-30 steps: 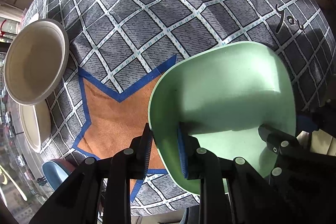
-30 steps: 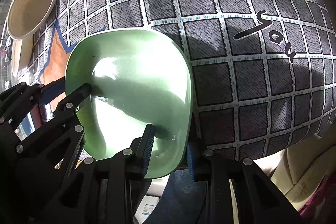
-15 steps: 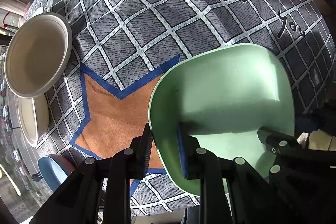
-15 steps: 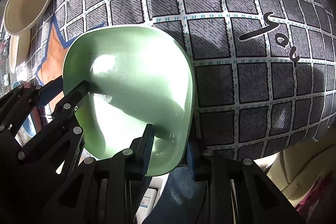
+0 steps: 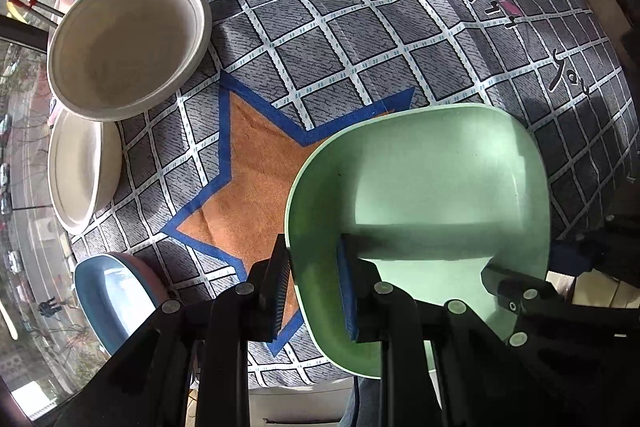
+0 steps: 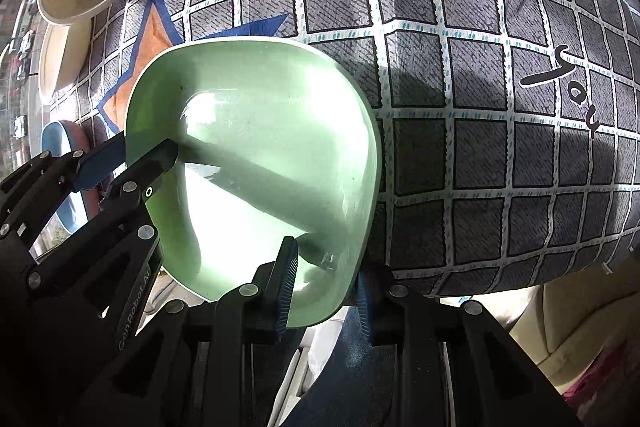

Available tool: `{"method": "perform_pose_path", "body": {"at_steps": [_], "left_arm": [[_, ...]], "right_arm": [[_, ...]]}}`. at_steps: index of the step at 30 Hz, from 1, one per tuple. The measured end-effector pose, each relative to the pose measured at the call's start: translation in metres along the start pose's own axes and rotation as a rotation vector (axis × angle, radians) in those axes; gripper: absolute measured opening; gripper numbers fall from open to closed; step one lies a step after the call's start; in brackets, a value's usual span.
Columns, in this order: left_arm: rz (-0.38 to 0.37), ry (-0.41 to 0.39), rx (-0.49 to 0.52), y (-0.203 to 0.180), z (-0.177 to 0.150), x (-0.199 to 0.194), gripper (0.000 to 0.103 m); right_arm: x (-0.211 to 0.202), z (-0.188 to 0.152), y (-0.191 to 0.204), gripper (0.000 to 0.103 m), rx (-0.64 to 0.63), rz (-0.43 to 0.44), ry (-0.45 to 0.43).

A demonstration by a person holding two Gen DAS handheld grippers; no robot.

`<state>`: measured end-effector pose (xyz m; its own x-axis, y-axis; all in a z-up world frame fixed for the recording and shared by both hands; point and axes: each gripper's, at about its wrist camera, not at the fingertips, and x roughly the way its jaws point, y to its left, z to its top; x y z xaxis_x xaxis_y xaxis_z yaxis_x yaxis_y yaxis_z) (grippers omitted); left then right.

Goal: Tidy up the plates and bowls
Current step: 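Lift the green plate with both tools and carry it toward the blue plate, then lower the green plate onto the blue plate and open both tools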

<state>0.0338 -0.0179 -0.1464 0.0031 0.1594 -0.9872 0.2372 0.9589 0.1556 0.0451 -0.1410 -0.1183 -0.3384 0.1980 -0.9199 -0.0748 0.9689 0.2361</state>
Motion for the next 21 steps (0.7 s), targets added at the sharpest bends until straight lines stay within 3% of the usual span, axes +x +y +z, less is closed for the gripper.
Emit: {"method": "perform_pose_path", "body": {"at_steps": [10,21], "left_arm": [[0.071,-0.044,-0.191,0.085,-0.005,-0.023,0.024],[0.138,0.009,-0.383,0.177,-0.061,-0.011,0.024]], "right_arm": [[-0.017,0.017,0.078,0.03,-0.155,0.044,-0.021],[0.005,0.026,0.179,0.03,-0.336,0.102,0.042]]}}
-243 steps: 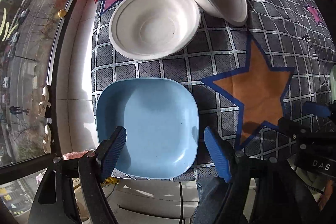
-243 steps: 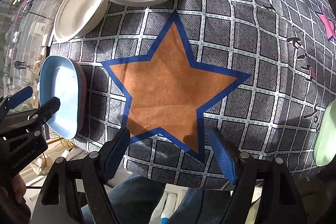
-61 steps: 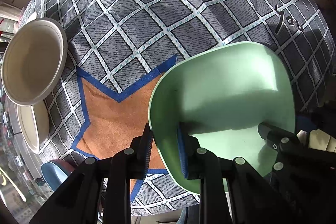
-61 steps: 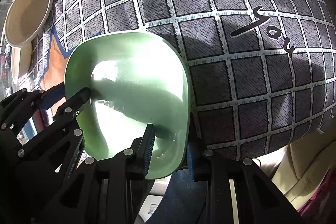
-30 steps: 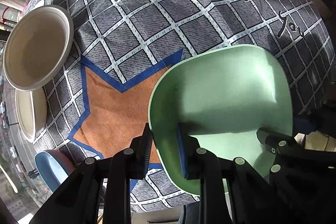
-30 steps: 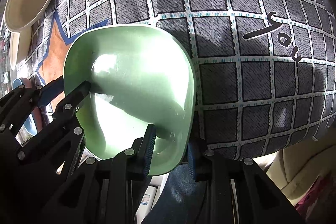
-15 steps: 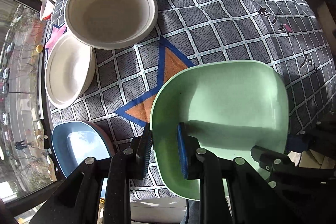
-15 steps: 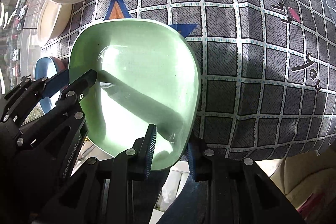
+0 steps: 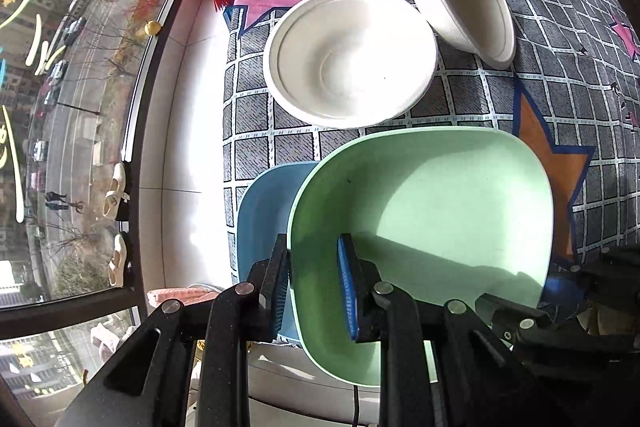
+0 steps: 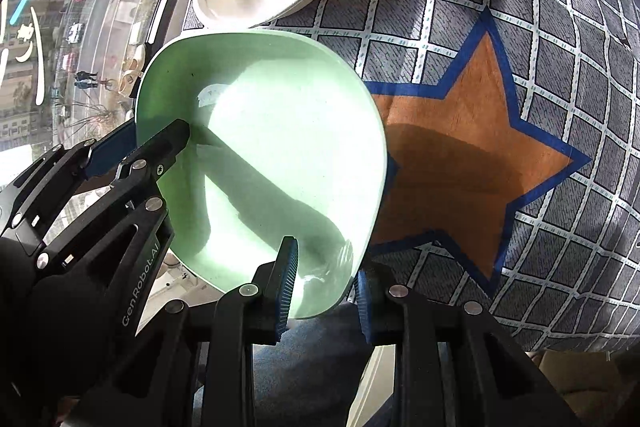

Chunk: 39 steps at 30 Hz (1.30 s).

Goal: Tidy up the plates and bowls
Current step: 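Lower the green plate onto the blue plate and open both tools, then reach both tools to a white paper plate and grip its rim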

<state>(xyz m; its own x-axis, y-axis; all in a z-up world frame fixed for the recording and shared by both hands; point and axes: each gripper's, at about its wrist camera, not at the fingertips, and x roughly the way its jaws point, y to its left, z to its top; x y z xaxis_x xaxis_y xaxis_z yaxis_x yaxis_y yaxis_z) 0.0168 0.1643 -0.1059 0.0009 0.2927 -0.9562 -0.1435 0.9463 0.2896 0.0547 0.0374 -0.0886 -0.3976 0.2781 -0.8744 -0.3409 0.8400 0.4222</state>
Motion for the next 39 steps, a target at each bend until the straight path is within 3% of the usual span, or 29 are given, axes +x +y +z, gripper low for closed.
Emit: {"method": "perform_pose_path", "body": {"at_steps": [6,10,13,15,17,18,30,34,39], "left_arm": [[0.008,0.035,-0.051,0.036,-0.009,0.02,0.024],[-0.026,0.058,-0.084,0.048,-0.014,0.031,0.031],[-0.02,0.074,-0.09,0.046,-0.016,0.034,0.055],[-0.005,0.065,-0.093,0.048,-0.016,0.033,0.065],[-0.021,0.065,-0.099,0.049,-0.014,0.03,0.071],[-0.028,0.061,-0.103,0.051,-0.013,0.029,0.073],[-0.106,-0.104,-0.033,0.008,0.049,-0.045,0.078],[-0.106,-0.148,-0.016,-0.009,0.081,-0.061,0.078],[-0.099,-0.168,-0.053,-0.019,0.116,-0.068,0.078]], "right_arm": [[0.028,0.019,0.024,0.03,-0.027,0.029,0.054],[0.038,0.017,0.02,0.03,-0.023,0.026,0.055],[0.035,0.014,0.026,0.032,-0.005,0.038,0.044],[0.026,0.011,0.016,0.056,0.017,0.02,0.03],[0.016,0.003,0.003,0.069,0.042,0.01,-0.001],[0.011,-0.001,-0.006,0.07,0.06,0.021,-0.013],[-0.032,-0.035,-0.111,0.07,0.401,0.034,-0.146],[-0.047,-0.032,-0.134,0.07,0.441,0.029,-0.19],[-0.063,-0.002,-0.16,0.07,0.416,0.002,-0.211]]}}
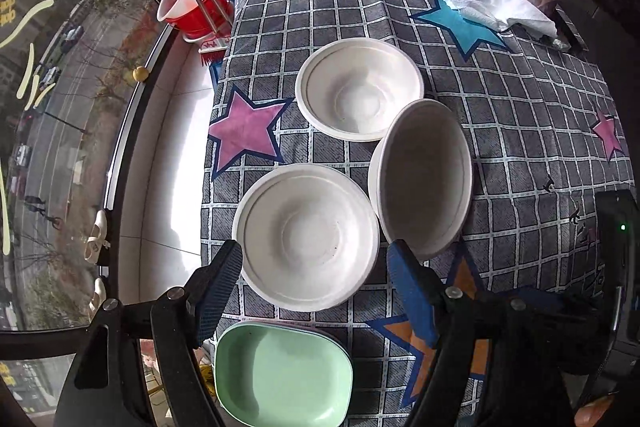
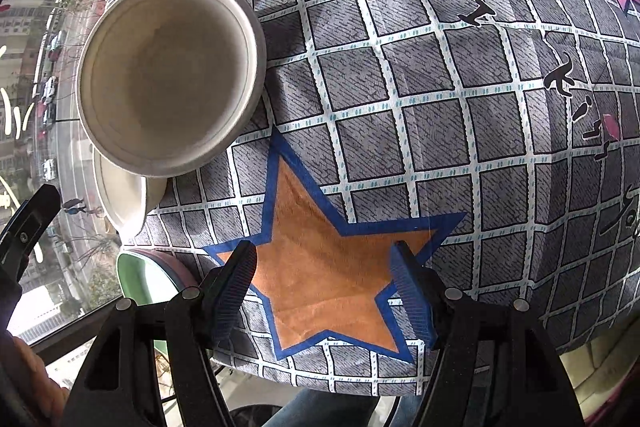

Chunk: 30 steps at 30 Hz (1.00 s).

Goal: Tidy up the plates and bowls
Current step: 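Reach both tools to a white paper plate and grip its rim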

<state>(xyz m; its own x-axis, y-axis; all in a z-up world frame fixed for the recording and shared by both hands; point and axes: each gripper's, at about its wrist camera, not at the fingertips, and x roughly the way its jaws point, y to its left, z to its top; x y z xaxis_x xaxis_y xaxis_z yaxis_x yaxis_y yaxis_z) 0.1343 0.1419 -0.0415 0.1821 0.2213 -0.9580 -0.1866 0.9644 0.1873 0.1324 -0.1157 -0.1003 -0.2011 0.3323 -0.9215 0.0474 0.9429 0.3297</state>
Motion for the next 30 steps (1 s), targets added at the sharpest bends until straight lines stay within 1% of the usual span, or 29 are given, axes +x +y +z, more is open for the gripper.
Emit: {"method": "perform_pose_path", "body": {"at_steps": [1,4,8,11,13,15,16,17,18,19,20,21,22,23,24,28,30], "left_arm": [[0.007,0.0,0.001,-0.003,0.006,0.002,0.078],[0.044,-0.003,0.019,-0.01,0.021,0.012,0.078],[0.074,0.014,0.034,-0.017,0.039,0.03,0.078],[0.094,0.03,0.046,-0.019,0.048,0.042,0.078],[0.099,0.047,0.052,-0.019,0.053,0.051,0.078],[0.096,0.061,0.052,-0.02,0.057,0.058,0.069],[0.093,0.071,0.056,-0.021,0.059,0.061,0.066],[0.09,0.082,0.06,-0.023,0.06,0.064,0.059],[0.087,0.094,0.063,-0.024,0.061,0.068,0.051],[0.081,0.106,0.065,-0.025,0.062,0.071,0.048],[0.068,0.118,0.065,-0.027,0.063,0.074,0.043],[0.057,0.13,0.064,-0.028,0.063,0.077,0.037],[0.053,0.139,0.066,-0.03,0.063,0.079,0.034],[0.052,0.146,0.071,-0.032,0.063,0.081,0.029],[0.057,0.152,0.077,-0.035,0.062,0.082,0.027],[0.044,0.164,0.102,-0.047,0.062,0.083,0.026],[0.047,0.166,0.132,-0.06,0.059,0.081,0.026]], "right_arm": [[-0.002,0.003,0.001,0.07,-0.009,0.0,-0.008],[-0.006,0.028,0.001,0.07,-0.049,0.007,-0.02],[-0.006,0.059,0.006,0.07,-0.115,0.0,-0.035],[0.001,0.076,0.015,0.07,-0.147,-0.006,-0.041],[0.005,0.081,0.019,0.07,-0.165,0.008,-0.037],[0.01,0.091,0.033,0.07,-0.19,0.014,-0.052],[0.011,0.094,0.037,0.07,-0.205,0.025,-0.048],[0.011,0.098,0.041,0.068,-0.218,0.026,-0.049],[0.014,0.099,0.047,0.057,-0.231,0.034,-0.048],[0.023,0.097,0.059,0.051,-0.243,0.043,-0.039],[0.024,0.097,0.062,0.038,-0.252,0.045,-0.033],[0.026,0.097,0.063,0.022,-0.258,0.056,-0.021],[0.03,0.094,0.067,0.019,-0.258,0.068,-0.003],[0.034,0.092,0.067,0.019,-0.25,0.075,0.007],[0.034,0.091,0.067,0.017,-0.244,0.082,0.011],[0.033,0.091,0.052,0.017,-0.216,0.116,0.047],[0.036,0.081,0.043,0.017,-0.208,0.123,0.056]]}}
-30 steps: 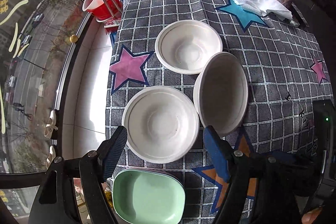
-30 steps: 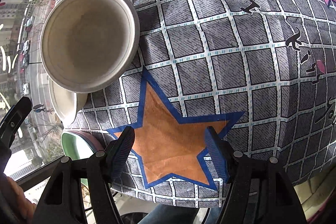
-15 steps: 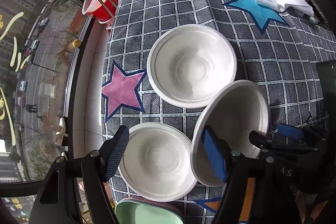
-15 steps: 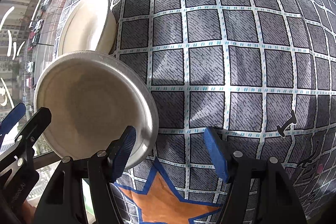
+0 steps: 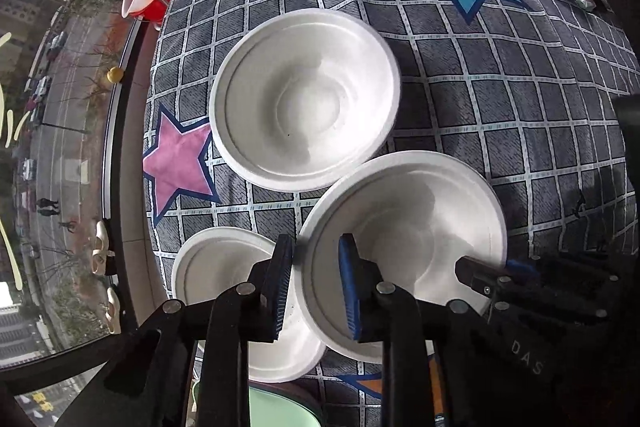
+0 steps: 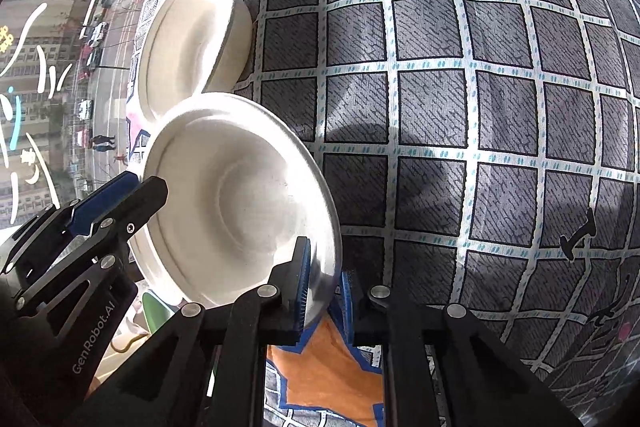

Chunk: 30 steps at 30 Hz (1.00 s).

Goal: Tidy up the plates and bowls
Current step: 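Reach both tools to a white paper plate and grip its rim, then lift the white paper plate off the cloth with both tools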

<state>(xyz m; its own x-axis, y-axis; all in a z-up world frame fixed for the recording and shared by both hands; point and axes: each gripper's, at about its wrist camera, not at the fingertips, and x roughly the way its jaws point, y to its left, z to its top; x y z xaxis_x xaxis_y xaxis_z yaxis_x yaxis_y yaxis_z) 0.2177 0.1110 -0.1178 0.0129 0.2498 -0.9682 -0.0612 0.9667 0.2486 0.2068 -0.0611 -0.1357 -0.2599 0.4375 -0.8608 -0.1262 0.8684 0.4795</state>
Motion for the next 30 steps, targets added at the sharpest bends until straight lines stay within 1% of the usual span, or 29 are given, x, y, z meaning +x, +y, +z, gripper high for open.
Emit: {"method": "perform_pose_path", "body": {"at_steps": [4,6,11,16,18,22,25,29,30], "left_arm": [[0.018,0.001,0.057,-0.026,-0.003,-0.001,0.026],[0.017,0.009,0.073,-0.035,-0.005,0.001,0.026],[-0.03,0.031,0.08,-0.05,-0.01,0.001,0.026],[-0.034,0.037,0.128,-0.074,-0.02,-0.001,0.026],[-0.047,0.038,0.136,-0.084,-0.025,-0.002,0.026],[-0.097,0.08,0.148,-0.104,-0.037,-0.002,0.026],[-0.134,0.085,0.168,-0.123,-0.047,-0.007,0.026],[-0.162,0.094,0.216,-0.155,-0.055,-0.015,0.026],[-0.169,0.091,0.234,-0.164,-0.057,-0.018,0.026]], "right_arm": [[-0.006,-0.021,-0.014,0.017,-0.006,-0.034,0.01],[-0.009,-0.025,-0.021,0.017,0.009,-0.034,0.016],[-0.011,-0.035,-0.03,0.017,0.028,-0.05,0.019],[-0.018,-0.048,-0.044,0.017,0.059,-0.037,0.026],[-0.021,-0.056,-0.048,0.017,0.06,-0.05,0.028],[-0.03,-0.069,-0.06,0.017,0.068,-0.081,0.032],[-0.039,-0.082,-0.07,0.017,0.082,-0.095,0.03],[-0.048,-0.099,-0.09,0.017,0.118,-0.119,0.023],[-0.06,-0.11,-0.111,0.017,0.128,-0.122,0.022]]}}
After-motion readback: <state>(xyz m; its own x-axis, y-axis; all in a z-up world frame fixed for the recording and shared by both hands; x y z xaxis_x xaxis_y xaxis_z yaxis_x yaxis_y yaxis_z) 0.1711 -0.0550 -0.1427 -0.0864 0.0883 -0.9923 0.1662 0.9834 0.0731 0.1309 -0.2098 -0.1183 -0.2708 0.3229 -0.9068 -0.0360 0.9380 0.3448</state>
